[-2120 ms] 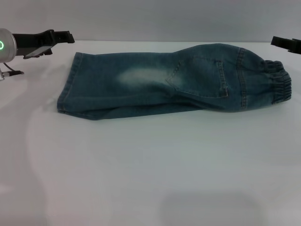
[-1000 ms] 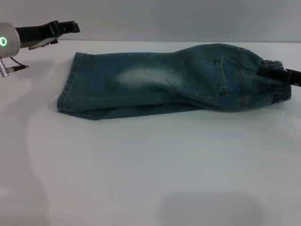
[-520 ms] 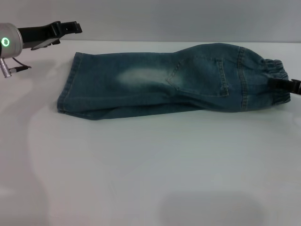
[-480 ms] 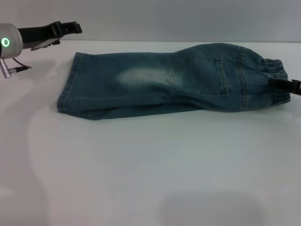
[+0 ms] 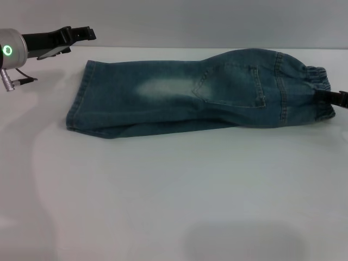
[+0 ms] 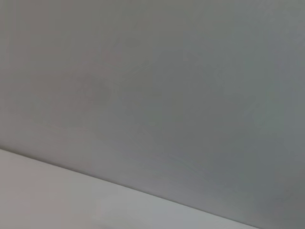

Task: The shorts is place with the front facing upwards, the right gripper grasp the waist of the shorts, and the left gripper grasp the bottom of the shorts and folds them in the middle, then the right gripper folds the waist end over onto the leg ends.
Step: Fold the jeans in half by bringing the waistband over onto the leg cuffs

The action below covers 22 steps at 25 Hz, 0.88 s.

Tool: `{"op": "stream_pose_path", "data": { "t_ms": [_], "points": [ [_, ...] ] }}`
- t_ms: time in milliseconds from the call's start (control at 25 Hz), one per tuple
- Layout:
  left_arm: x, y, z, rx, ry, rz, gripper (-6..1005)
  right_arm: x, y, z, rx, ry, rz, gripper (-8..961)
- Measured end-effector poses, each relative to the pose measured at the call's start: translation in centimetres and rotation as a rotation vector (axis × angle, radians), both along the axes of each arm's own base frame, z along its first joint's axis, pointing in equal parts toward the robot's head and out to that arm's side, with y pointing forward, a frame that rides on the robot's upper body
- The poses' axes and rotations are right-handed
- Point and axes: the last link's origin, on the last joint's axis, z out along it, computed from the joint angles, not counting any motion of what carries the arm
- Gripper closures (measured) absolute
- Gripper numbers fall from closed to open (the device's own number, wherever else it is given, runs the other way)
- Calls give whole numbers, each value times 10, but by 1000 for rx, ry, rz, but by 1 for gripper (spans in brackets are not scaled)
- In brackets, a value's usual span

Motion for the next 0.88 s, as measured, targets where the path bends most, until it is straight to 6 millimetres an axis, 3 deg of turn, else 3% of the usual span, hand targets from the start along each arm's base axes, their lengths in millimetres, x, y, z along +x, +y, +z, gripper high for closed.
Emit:
{"op": "stream_pose_path", "data": {
  "t_ms": [280,480,760,880],
  "points": [
    [0,0,1,1,3,-3,161,-10,-3,18,-4,51,57,509],
    [3,0,-1,14,5,-45,161,-14,-3,47,-5,83,60,509],
    [17,0,-6,94,-12,-187,161,-19,9,79,-62,18,28,509],
    [23,-1,-4,183,-27,-276,161,-22,13,82,-92,-22,14,509]
  ]
}}
